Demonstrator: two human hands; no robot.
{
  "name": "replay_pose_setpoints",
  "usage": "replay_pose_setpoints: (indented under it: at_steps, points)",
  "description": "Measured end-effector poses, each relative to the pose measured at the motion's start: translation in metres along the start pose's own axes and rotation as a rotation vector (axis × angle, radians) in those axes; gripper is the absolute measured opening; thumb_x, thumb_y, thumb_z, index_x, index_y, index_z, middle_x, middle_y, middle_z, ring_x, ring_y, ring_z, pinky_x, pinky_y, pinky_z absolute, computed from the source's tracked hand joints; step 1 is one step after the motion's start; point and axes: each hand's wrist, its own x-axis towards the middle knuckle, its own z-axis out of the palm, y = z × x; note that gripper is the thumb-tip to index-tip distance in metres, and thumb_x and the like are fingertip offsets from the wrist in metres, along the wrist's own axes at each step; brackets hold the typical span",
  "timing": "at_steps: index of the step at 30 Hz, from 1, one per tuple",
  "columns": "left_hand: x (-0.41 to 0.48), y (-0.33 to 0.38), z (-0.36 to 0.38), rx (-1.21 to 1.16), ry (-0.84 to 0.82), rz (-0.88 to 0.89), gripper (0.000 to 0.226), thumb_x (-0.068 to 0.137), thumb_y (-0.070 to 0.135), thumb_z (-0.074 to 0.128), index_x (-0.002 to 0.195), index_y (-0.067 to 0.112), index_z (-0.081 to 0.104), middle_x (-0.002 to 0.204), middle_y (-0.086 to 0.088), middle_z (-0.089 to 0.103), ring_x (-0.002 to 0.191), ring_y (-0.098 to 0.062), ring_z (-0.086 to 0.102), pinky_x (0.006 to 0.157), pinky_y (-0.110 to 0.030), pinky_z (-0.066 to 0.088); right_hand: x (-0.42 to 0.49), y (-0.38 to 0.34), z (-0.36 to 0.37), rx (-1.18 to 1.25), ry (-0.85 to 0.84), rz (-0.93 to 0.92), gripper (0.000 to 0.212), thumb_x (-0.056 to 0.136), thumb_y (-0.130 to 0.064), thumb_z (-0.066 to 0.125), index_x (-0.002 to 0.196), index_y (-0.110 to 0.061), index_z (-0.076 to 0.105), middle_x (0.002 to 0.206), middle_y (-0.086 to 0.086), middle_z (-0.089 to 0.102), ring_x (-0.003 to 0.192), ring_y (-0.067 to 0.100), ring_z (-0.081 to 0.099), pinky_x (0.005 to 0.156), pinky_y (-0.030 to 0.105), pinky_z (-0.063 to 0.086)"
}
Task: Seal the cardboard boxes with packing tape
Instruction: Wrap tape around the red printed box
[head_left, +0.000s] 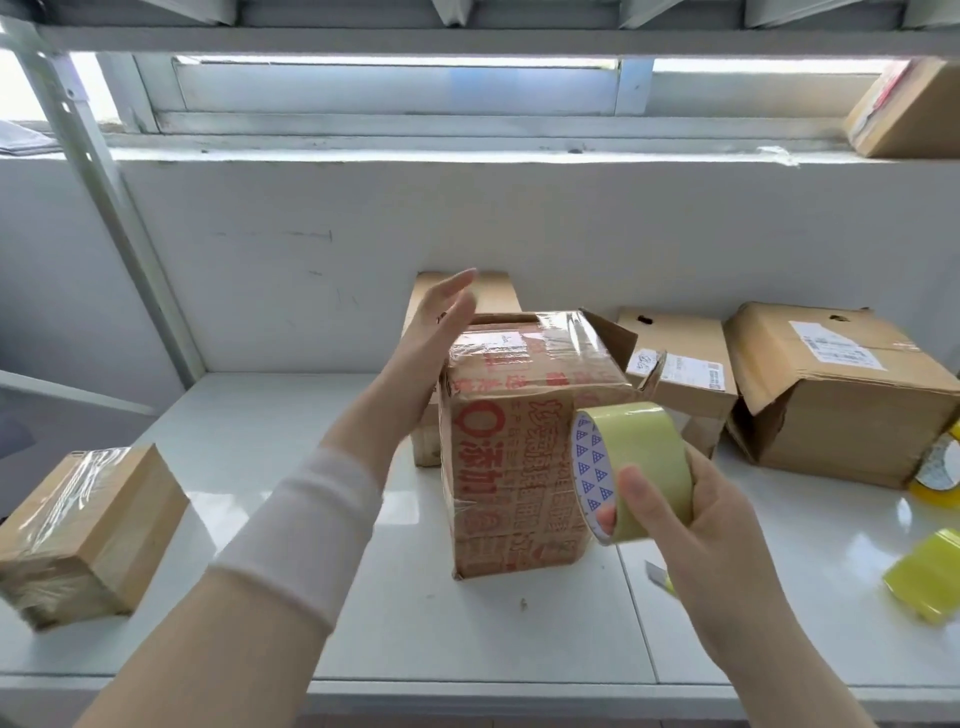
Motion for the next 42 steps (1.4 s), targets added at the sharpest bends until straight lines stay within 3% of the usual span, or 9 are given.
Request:
replay_pose_setpoints:
  at_steps: [2, 5, 9, 14, 21, 25, 29, 34, 42]
  points:
    - [-0.023, -0.030, -0.008, -0.049, -0.138, 0.153, 0.079, 0.060, 0.065, 0.074, 0.129, 0.062, 0.036, 0.141, 0.013, 0.040, 0.126, -0.012, 0.049, 0.096, -0.036, 0.049, 0.001, 0.001, -0.001, 0.020, -0.011, -0.018, 0.026, 0.064, -0.035, 0.056, 0.087, -0.023, 0.058, 0.054, -0.009, 0.064, 0.051, 0.001, 0.062, 0.042, 0.009, 0.043]
    - [-0.033, -0.054, -0.009, 0.100, -0.227, 0.254, 0.108, 0.053, 0.059, 0.084, 0.139, 0.055, 0.020, 0.157, -0.012, 0.011, 0.143, -0.031, 0.025, 0.106, -0.053, 0.039, 0.004, 0.002, 0.001, 0.000, -0.034, -0.073, 0.025, 0.066, -0.034, 0.056, 0.088, -0.023, 0.058, 0.058, -0.008, 0.066, 0.052, 0.003, 0.063, 0.048, 0.010, 0.046]
    - [-0.030, -0.035, -0.001, 0.199, -0.088, 0.264, 0.079, 0.052, 0.059, 0.083, 0.118, 0.049, 0.040, 0.146, -0.013, 0.029, 0.135, -0.034, 0.035, 0.101, -0.055, 0.043, 0.012, -0.002, -0.002, -0.024, -0.026, -0.124, 0.030, 0.066, -0.040, 0.056, 0.091, -0.023, 0.059, 0.063, -0.008, 0.067, 0.053, 0.003, 0.063, 0.052, 0.014, 0.049]
    - [-0.054, -0.010, 0.011, -0.046, 0.078, 0.171, 0.058, 0.062, 0.032, 0.085, 0.106, 0.031, 0.048, 0.114, -0.002, 0.055, 0.085, 0.003, 0.064, 0.062, -0.017, 0.053, 0.017, -0.040, -0.004, -0.055, -0.039, -0.222, 0.025, 0.064, -0.041, 0.054, 0.083, -0.026, 0.057, 0.054, -0.013, 0.065, 0.048, -0.002, 0.060, 0.046, 0.007, 0.044]
    - [-0.090, -0.003, 0.009, -0.152, 0.171, -0.200, 0.076, 0.058, 0.048, 0.070, 0.123, 0.021, 0.045, 0.105, 0.002, 0.065, 0.081, -0.004, 0.068, 0.050, -0.014, 0.050, 0.045, -0.061, 0.007, -0.009, -0.193, -0.115, 0.039, 0.063, -0.051, 0.057, 0.083, -0.018, 0.059, 0.050, -0.007, 0.064, 0.045, 0.002, 0.059, 0.046, 0.017, 0.047]
    - [-0.089, -0.024, -0.005, -0.146, 0.255, -0.356, 0.072, 0.069, 0.051, 0.074, 0.124, 0.011, 0.049, 0.098, -0.001, 0.069, 0.082, -0.012, 0.068, 0.060, -0.029, 0.048, 0.053, -0.013, 0.024, 0.039, -0.240, -0.095, 0.030, 0.077, -0.041, 0.058, 0.096, -0.017, 0.059, 0.068, -0.004, 0.070, 0.064, 0.007, 0.066, 0.057, 0.019, 0.052]
    - [-0.074, -0.049, -0.012, -0.197, 0.364, -0.467, 0.047, 0.083, 0.045, 0.064, 0.112, 0.009, 0.057, 0.091, -0.003, 0.069, 0.073, -0.014, 0.065, 0.054, -0.025, 0.046, 0.077, 0.030, 0.048, 0.043, -0.187, -0.086, 0.010, 0.090, -0.025, 0.057, 0.098, -0.020, 0.056, 0.090, 0.000, 0.069, 0.081, 0.011, 0.066, 0.073, 0.027, 0.053]
    - [-0.075, -0.104, -0.020, -0.241, 0.570, -0.504, 0.049, 0.084, 0.033, 0.068, 0.119, 0.004, 0.050, 0.111, -0.014, 0.064, 0.088, -0.022, 0.067, 0.062, -0.032, 0.053, 0.097, 0.080, 0.080, -0.093, -0.238, -0.092, 0.002, 0.091, -0.028, 0.057, 0.090, -0.028, 0.055, 0.090, 0.000, 0.064, 0.087, 0.019, 0.062, 0.079, 0.034, 0.051]
    - [-0.054, -0.119, -0.011, -0.143, 0.586, -0.498, 0.043, 0.074, 0.029, 0.079, 0.105, 0.016, 0.051, 0.106, -0.006, 0.062, 0.094, -0.025, 0.065, 0.085, -0.044, 0.055, 0.108, 0.098, 0.079, -0.099, -0.269, 0.020, 0.012, 0.091, -0.038, 0.051, 0.098, -0.029, 0.052, 0.086, -0.001, 0.067, 0.086, 0.017, 0.065, 0.080, 0.029, 0.051]
